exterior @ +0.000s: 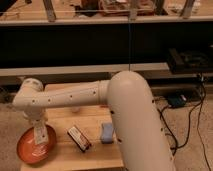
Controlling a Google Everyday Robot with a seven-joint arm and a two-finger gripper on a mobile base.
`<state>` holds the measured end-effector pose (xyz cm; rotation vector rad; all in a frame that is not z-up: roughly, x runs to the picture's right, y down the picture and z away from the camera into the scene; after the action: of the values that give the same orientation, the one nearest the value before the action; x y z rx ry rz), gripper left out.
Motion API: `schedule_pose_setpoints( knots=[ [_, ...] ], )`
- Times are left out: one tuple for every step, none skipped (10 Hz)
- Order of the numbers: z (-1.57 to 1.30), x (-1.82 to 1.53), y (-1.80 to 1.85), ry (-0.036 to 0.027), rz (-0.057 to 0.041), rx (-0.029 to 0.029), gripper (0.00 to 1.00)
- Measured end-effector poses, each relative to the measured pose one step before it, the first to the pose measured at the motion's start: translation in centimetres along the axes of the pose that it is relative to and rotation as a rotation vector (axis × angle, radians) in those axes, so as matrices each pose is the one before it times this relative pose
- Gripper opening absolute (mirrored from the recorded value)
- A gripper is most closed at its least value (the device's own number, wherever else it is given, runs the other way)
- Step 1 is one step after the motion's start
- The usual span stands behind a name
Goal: Place the bottle in the ceramic bowl
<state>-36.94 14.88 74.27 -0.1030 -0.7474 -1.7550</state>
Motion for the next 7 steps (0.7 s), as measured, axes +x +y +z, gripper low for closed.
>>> schedule_pose_setpoints(
  knots=[
    [0.278,-0.117,-0.466,-0.01227,-0.01134,0.00636,0.12],
    [0.244,-0.143,-0.384,-0.01045,-0.00967,0.00423,0.12],
    [0.184,-0.122,-0.317,-0.00671,-0.00832,0.00231,0.12],
    [0.265,-0.188,-0.497,-0.01049,-0.01252,0.00473,0.12],
    [0.189,-0.134,-0.386,-0.00775,-0.01004,0.00315,0.12],
    [0.156,-0.120,-0.364,-0.00696,-0.00860,0.00320,0.12],
    [0.233,-0.169,-0.428,-0.00937,-0.01093,0.00259,0.12]
  ],
)
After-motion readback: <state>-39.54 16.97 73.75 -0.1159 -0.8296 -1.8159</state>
